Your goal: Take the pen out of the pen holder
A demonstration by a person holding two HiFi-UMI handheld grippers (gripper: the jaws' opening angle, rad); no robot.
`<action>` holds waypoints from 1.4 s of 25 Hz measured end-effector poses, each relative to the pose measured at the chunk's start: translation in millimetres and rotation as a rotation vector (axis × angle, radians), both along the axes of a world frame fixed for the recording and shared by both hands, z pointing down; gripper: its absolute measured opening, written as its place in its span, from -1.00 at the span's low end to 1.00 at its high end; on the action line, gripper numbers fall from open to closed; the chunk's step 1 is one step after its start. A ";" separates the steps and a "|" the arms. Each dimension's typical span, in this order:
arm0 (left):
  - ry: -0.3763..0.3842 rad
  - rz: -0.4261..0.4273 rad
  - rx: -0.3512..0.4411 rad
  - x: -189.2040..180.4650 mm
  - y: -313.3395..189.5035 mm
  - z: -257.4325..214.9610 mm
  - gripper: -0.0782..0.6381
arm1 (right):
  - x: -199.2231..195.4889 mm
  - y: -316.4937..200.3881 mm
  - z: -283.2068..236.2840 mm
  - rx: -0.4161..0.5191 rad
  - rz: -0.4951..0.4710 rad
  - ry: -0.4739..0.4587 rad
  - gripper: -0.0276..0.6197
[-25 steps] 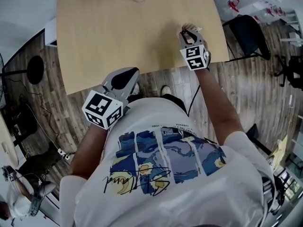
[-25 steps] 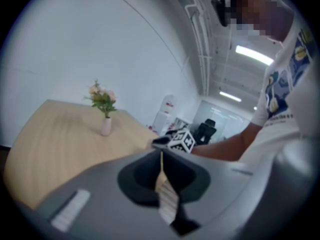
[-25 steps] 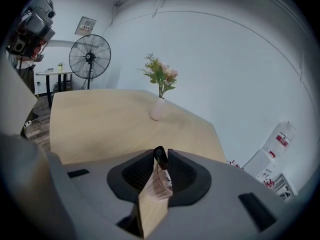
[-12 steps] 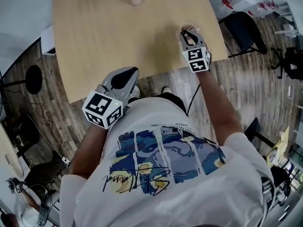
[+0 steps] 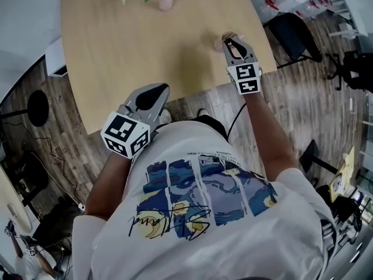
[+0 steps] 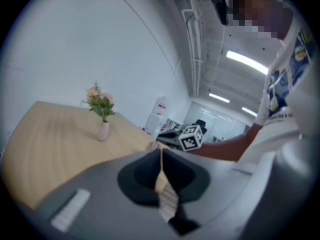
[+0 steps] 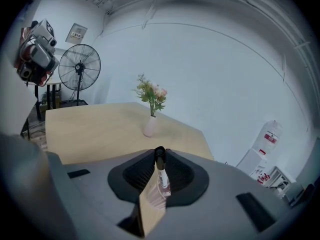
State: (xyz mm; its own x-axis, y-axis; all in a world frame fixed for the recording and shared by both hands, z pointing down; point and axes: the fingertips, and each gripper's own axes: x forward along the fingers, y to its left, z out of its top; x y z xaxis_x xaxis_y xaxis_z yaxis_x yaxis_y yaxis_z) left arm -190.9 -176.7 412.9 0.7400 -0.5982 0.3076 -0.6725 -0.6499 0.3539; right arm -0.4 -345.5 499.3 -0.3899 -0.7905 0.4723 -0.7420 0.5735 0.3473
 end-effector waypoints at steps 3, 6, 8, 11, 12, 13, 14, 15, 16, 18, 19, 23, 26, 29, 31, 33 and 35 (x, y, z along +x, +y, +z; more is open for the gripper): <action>0.005 0.014 0.005 -5.3 2.2 1.1 -0.74 | -2.4 7.8 -18.0 0.025 0.011 -0.013 -0.73; 0.008 0.028 0.006 -10.2 5.0 4.4 -0.74 | -6.5 16.8 -37.5 0.060 0.012 -0.025 -0.73; 0.011 0.037 0.008 -12.7 7.3 6.1 -0.74 | -9.6 23.8 -49.4 0.072 0.012 -0.035 -0.73; 0.014 0.047 0.011 -15.6 9.4 7.5 -0.74 | -14.2 34.9 -65.9 0.085 0.011 -0.056 -0.73; 0.015 0.050 0.013 -15.9 9.7 7.4 -0.74 | -15.5 38.9 -71.9 0.089 0.009 -0.062 -0.73; 0.017 0.052 0.015 -15.7 9.9 7.0 -0.74 | -16.8 43.1 -78.1 0.094 0.006 -0.067 -0.73; 0.019 0.055 0.017 -15.1 10.1 6.6 -0.74 | -18.0 47.6 -84.3 0.098 0.002 -0.071 -0.73; 0.022 0.058 0.020 -14.3 10.4 6.3 -0.74 | -19.3 52.2 -90.4 0.102 -0.003 -0.076 -0.73; 0.024 0.061 0.022 -13.5 10.8 6.1 -0.74 | -20.8 57.0 -96.2 0.105 -0.009 -0.082 -0.73; 0.026 0.065 0.025 -13.3 12.1 5.9 -0.74 | -25.5 67.0 -106.6 0.108 -0.022 -0.100 -0.73; 0.027 0.066 0.026 -13.9 13.2 6.0 -0.74 | -28.4 72.5 -111.4 0.108 -0.028 -0.112 -0.73; 0.033 0.070 0.031 -16.0 18.4 8.2 -0.74 | -38.1 96.6 -127.6 0.105 -0.046 -0.149 -0.73; 0.036 0.067 0.029 -18.5 20.9 11.1 -0.74 | -45.9 114.2 -135.2 0.097 -0.060 -0.171 -0.73; 0.040 0.068 0.022 -19.7 25.2 14.4 -0.74 | -51.8 131.4 -137.7 0.072 -0.071 -0.191 -0.73; 0.037 0.073 0.019 -20.4 26.8 16.7 -0.74 | -55.3 140.8 -139.0 0.062 -0.079 -0.195 -0.73; 0.034 0.077 0.018 -22.1 27.8 18.1 -0.74 | -59.6 149.3 -140.1 0.051 -0.087 -0.203 -0.73; 0.032 0.077 0.019 -23.5 28.2 17.9 -0.74 | -64.3 156.0 -142.4 0.043 -0.099 -0.211 -0.73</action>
State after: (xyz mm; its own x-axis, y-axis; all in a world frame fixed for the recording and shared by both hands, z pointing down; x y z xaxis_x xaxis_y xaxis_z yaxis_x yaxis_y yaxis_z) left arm -214.4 -148.5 430.9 0.7929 -0.5449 0.2726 -0.6093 -0.7057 0.3616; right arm -64.7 -189.6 356.8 -0.5530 -0.7610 0.3393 -0.7416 0.6352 0.2159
